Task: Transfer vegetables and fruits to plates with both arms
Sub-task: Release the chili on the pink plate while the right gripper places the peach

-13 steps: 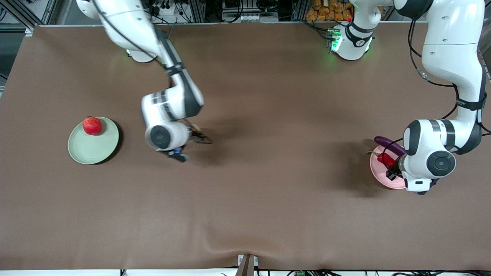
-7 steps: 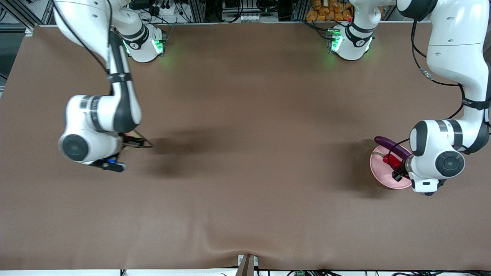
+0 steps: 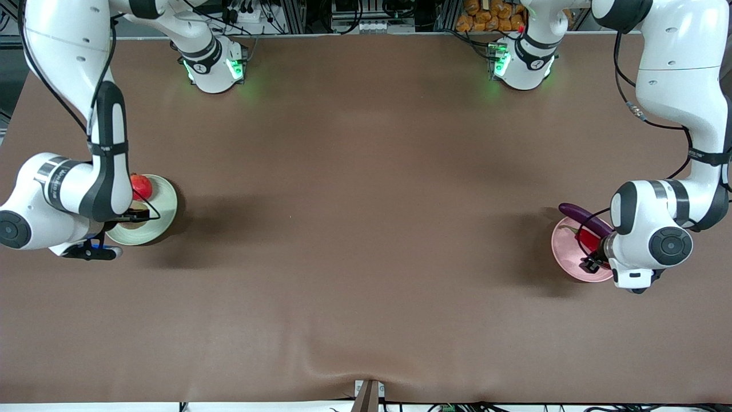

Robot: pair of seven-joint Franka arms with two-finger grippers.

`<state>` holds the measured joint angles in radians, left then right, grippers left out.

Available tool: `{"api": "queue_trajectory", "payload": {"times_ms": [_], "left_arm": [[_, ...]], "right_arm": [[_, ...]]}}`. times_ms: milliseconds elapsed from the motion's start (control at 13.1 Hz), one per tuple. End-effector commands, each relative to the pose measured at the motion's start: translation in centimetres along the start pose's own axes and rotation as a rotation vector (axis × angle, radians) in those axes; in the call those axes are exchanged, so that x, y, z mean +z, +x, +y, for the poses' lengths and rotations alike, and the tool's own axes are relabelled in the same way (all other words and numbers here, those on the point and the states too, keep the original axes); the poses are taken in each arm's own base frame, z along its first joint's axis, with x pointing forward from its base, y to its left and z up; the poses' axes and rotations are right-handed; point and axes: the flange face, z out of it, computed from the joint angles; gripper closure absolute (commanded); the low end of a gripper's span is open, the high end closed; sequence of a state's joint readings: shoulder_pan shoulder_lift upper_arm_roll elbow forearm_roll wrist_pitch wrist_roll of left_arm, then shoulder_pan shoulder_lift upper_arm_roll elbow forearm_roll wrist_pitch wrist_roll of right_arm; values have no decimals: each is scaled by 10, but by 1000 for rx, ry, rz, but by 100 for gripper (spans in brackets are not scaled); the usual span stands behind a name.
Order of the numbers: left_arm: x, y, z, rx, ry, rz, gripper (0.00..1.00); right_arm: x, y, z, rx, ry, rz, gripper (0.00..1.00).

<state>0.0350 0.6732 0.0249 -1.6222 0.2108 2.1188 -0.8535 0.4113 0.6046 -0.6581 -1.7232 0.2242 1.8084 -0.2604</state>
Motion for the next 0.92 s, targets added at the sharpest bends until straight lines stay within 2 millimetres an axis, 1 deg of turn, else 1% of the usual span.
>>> {"api": "queue_trajectory", "payload": {"times_ms": [0,153,306,382,459,535,612,688,841], "left_arm": [[-24,-12,14,26,2,33,0],[-48,-23,17,42,10,38,0],[-80,-37,23,69,3,56,0],[-96,-42,22,77,-3,64,0],[-113,-48,21,89,-8,74,0],[-124,-54,21,100,-4,75,0],[-137,-59,19,126,1,79,0],[-148,-66,17,168,10,76,0],[-182,-77,6,272,15,83,0]], "right_arm": [[17,10,12,-55,35,-2,100],[36,13,22,-78,97,-7,100],[49,12,22,-73,108,-6,100],[54,11,21,-73,108,-9,100],[54,12,19,-76,105,-5,76],[54,12,17,-79,104,-5,17],[54,12,18,-77,105,-6,0],[53,12,18,-77,106,-9,0],[45,10,15,-90,112,-10,0]]}}
